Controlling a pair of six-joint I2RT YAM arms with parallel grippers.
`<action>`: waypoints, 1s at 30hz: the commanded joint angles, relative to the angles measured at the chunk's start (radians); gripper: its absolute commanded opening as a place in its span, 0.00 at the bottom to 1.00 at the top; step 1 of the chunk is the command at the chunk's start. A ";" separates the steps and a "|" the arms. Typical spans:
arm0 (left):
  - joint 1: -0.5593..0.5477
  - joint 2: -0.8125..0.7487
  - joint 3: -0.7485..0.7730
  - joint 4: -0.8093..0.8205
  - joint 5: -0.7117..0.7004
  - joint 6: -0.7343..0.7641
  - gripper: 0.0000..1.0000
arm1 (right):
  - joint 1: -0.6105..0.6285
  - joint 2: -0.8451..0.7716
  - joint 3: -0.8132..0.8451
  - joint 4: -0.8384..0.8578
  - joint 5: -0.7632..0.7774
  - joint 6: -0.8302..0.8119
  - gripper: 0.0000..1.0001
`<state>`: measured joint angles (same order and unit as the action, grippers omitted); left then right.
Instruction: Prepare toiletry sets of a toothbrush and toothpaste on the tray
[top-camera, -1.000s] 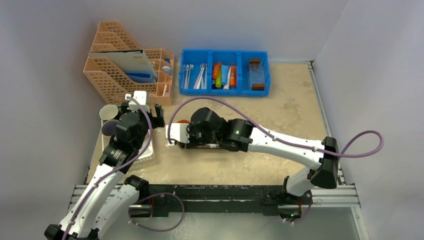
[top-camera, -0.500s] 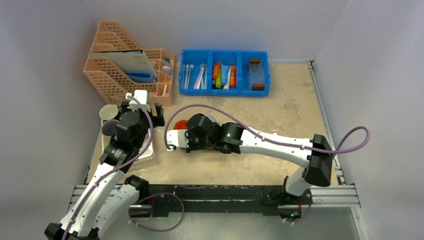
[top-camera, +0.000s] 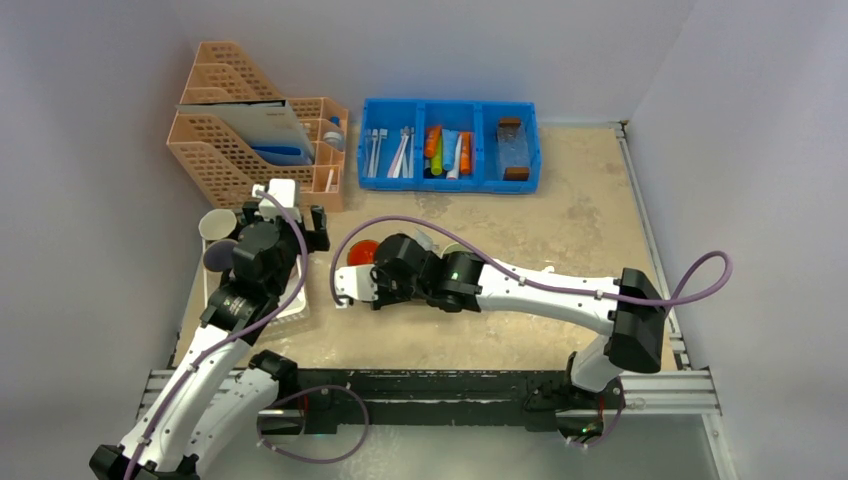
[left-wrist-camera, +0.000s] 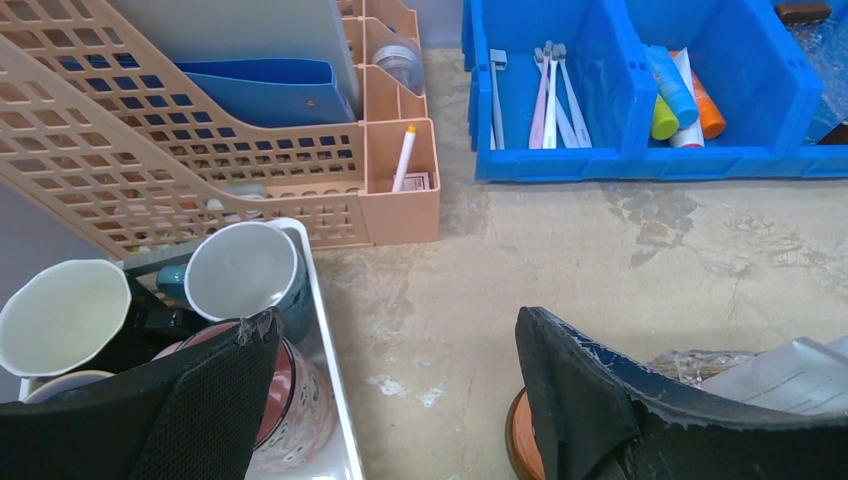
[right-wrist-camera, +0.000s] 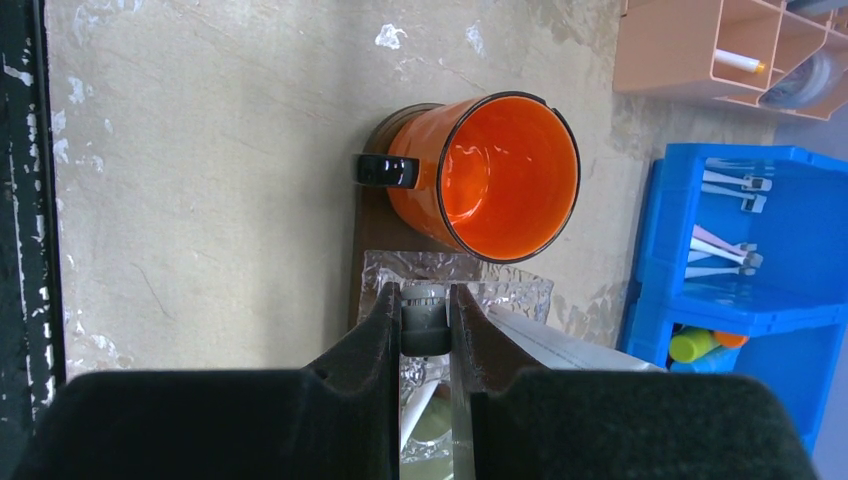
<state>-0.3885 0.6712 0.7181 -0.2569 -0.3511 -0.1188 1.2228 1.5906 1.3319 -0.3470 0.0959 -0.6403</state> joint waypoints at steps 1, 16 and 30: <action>-0.001 -0.003 0.004 0.038 -0.015 0.015 0.85 | 0.002 -0.008 -0.023 0.056 0.018 -0.018 0.00; -0.001 -0.001 0.009 0.044 -0.011 0.018 0.85 | 0.002 -0.056 -0.127 0.177 0.034 -0.035 0.01; -0.001 -0.006 0.013 0.038 -0.011 0.022 0.85 | 0.001 -0.073 -0.135 0.184 0.020 -0.012 0.28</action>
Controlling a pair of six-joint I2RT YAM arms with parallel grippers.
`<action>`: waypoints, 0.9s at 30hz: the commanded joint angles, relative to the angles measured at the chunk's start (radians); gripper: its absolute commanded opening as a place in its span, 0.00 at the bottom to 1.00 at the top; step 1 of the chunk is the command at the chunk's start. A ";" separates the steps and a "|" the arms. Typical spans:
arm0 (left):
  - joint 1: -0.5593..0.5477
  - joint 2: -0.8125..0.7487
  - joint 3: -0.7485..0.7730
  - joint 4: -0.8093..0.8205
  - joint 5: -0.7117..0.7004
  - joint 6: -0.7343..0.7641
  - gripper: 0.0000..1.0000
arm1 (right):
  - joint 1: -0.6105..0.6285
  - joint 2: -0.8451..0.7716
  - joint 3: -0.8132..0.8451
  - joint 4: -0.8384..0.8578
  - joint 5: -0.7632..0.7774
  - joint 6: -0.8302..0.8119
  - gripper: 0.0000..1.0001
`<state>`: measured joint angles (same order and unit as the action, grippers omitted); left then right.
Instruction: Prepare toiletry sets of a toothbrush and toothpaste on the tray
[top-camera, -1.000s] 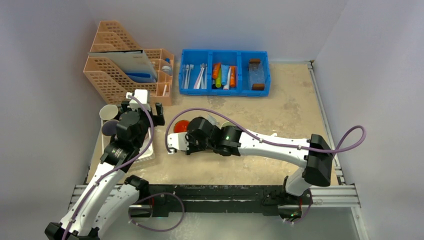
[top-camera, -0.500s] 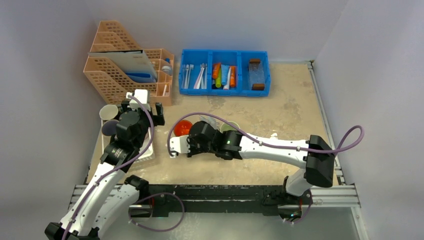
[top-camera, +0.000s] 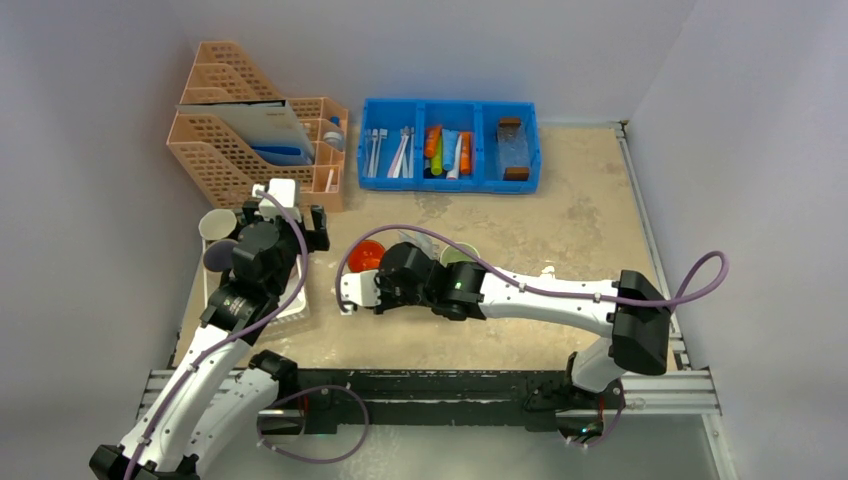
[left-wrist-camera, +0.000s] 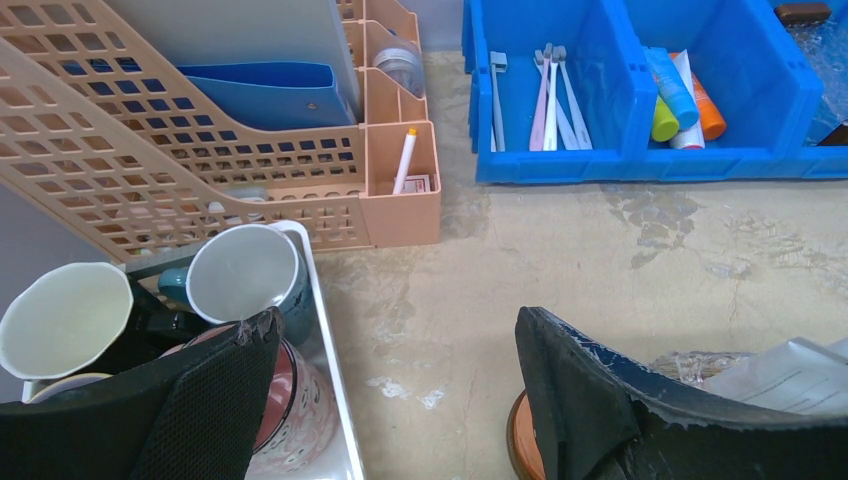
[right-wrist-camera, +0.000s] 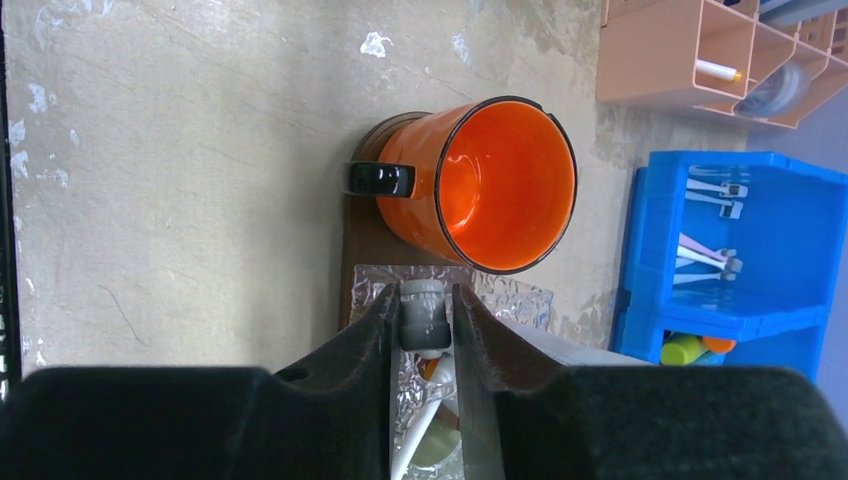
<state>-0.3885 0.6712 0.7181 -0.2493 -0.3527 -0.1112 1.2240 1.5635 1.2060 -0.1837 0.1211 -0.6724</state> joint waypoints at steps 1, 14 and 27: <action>-0.001 -0.007 0.014 0.028 -0.009 0.015 0.85 | 0.001 -0.048 -0.009 0.021 -0.006 0.021 0.30; -0.001 -0.009 0.017 0.027 -0.012 0.016 0.85 | 0.001 -0.101 -0.002 0.026 -0.013 0.066 0.61; -0.001 -0.014 0.045 0.003 -0.014 0.016 0.85 | -0.025 -0.159 0.043 0.061 0.057 0.178 0.91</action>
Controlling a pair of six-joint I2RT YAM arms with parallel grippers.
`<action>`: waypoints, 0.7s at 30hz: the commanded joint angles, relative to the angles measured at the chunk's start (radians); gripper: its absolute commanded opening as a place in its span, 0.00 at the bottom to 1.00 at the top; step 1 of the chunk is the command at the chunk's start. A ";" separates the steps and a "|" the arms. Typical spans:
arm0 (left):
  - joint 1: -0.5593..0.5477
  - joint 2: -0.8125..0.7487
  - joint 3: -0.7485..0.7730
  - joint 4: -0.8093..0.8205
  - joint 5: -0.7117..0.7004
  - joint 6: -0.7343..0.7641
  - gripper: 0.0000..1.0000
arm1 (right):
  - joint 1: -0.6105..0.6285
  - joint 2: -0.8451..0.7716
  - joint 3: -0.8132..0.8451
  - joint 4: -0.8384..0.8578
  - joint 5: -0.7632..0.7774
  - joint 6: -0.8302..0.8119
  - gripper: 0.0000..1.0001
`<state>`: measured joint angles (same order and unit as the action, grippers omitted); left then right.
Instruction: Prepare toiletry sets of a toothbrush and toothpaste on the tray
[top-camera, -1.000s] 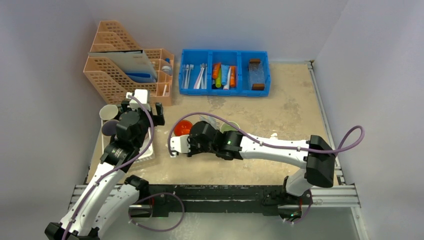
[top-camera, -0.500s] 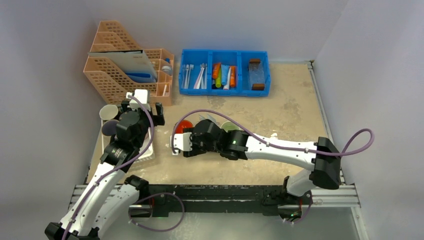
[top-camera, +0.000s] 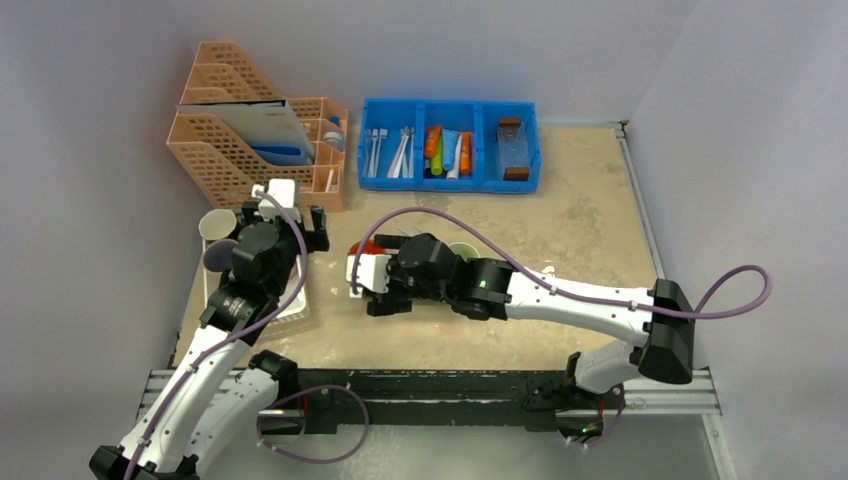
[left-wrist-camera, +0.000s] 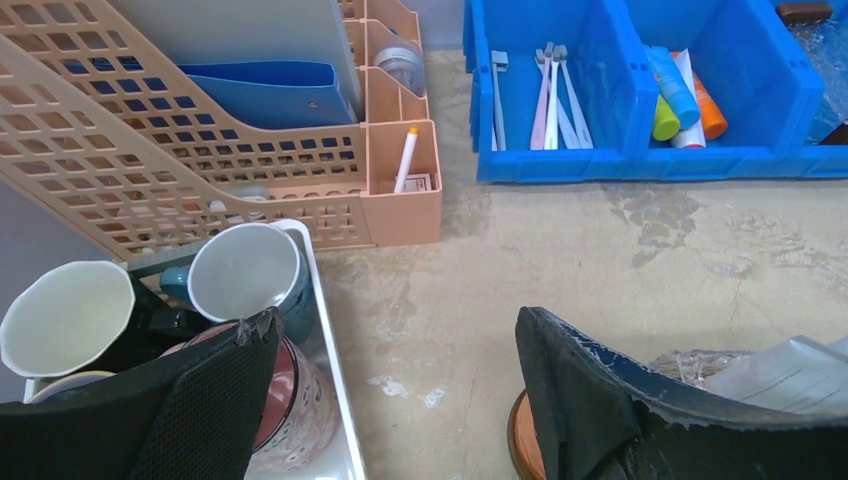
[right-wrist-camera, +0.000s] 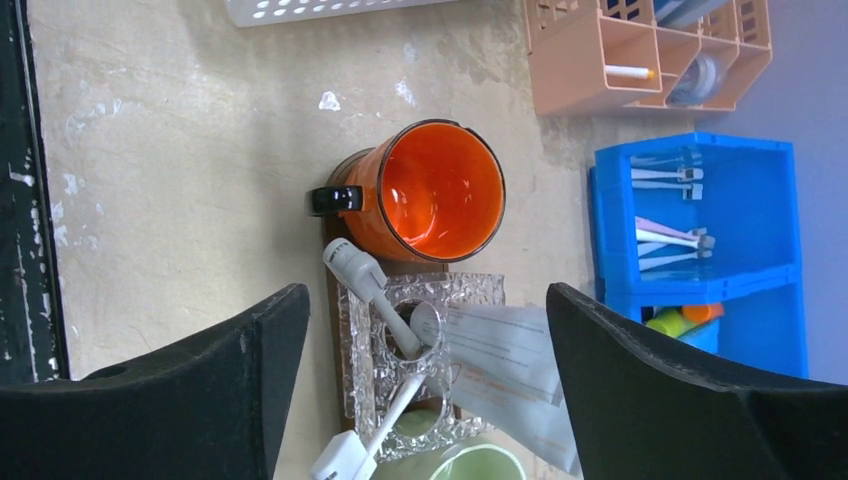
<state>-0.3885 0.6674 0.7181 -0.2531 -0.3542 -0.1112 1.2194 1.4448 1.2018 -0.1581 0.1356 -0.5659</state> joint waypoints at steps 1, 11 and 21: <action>-0.001 -0.011 0.049 0.002 -0.011 0.018 0.85 | -0.030 -0.046 0.057 0.030 0.046 0.096 0.93; -0.001 -0.007 0.112 -0.038 -0.004 0.022 0.91 | -0.181 -0.141 0.062 0.051 0.097 0.377 0.99; -0.001 0.025 0.175 -0.073 -0.012 0.026 0.94 | -0.311 -0.177 0.128 -0.088 0.047 0.482 0.99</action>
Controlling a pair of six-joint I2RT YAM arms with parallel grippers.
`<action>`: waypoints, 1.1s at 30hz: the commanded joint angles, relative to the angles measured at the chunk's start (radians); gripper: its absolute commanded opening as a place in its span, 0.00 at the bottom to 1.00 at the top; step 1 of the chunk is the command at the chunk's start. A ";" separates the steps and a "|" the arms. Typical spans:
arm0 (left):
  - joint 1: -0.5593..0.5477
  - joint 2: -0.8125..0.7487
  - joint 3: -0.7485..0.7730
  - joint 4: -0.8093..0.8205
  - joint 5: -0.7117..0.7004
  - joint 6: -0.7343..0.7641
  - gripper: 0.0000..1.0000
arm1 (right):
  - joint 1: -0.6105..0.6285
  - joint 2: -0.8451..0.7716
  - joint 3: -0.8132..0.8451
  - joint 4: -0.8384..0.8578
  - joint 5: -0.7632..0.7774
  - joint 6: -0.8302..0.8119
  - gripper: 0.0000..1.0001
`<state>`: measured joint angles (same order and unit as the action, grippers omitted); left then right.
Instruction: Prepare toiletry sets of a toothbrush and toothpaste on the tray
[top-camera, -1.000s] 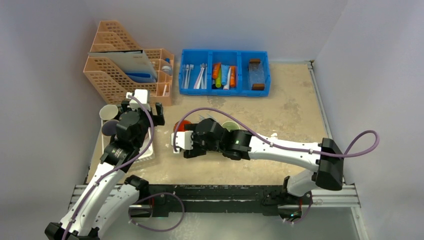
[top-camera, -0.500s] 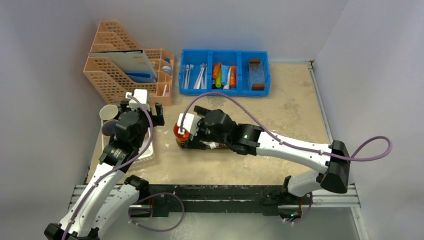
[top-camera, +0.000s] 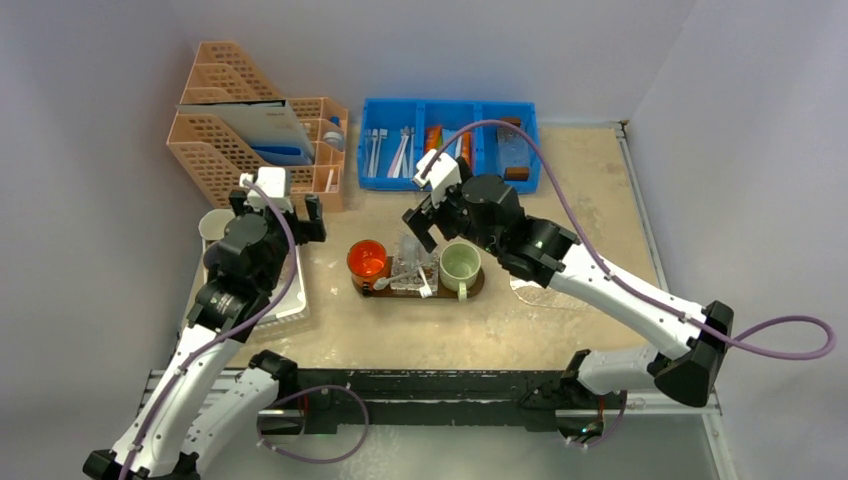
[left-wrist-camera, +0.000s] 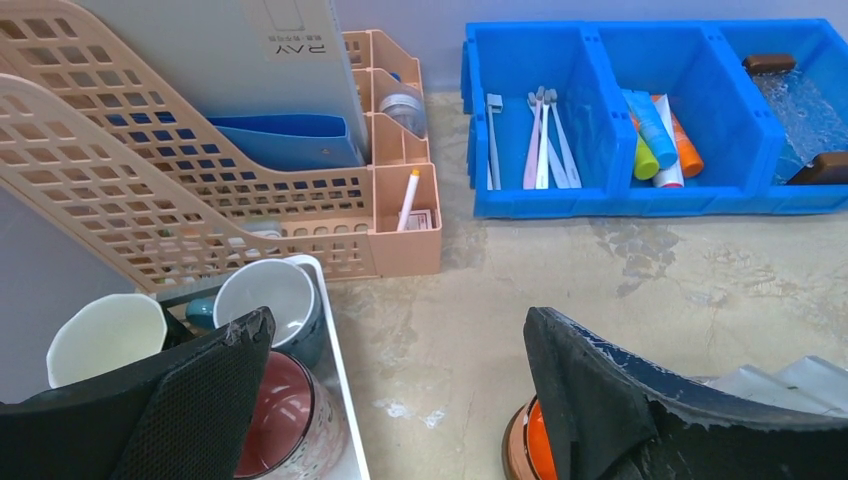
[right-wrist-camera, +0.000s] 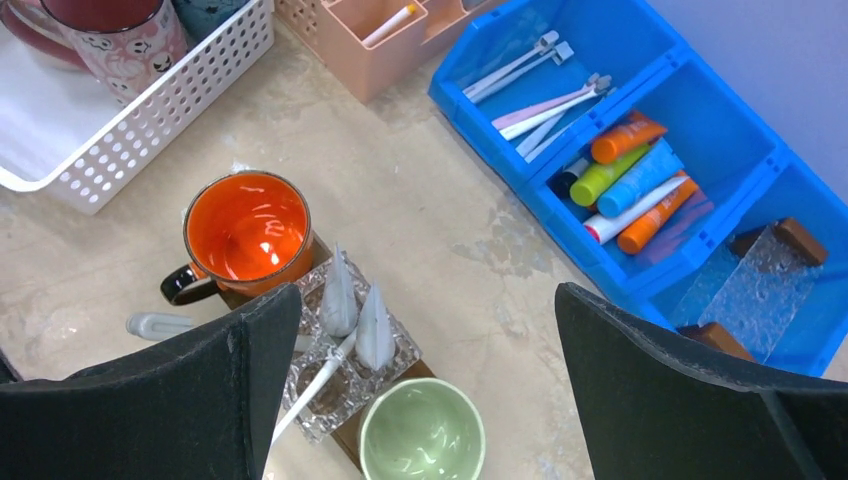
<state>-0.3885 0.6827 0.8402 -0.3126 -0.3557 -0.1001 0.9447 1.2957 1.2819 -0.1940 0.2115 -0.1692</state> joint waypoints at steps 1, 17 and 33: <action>-0.001 0.012 0.059 -0.021 -0.011 0.012 0.94 | -0.055 -0.031 0.054 -0.069 -0.035 0.105 0.99; 0.000 0.069 0.137 -0.211 -0.149 -0.102 0.95 | -0.393 -0.136 -0.001 -0.268 -0.122 0.373 0.99; 0.081 0.130 0.191 -0.467 -0.236 -0.314 0.96 | -0.620 -0.226 -0.100 -0.345 -0.111 0.447 0.99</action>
<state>-0.3485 0.8043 0.9966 -0.7055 -0.5880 -0.3271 0.3279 1.0977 1.1988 -0.5171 0.0879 0.2680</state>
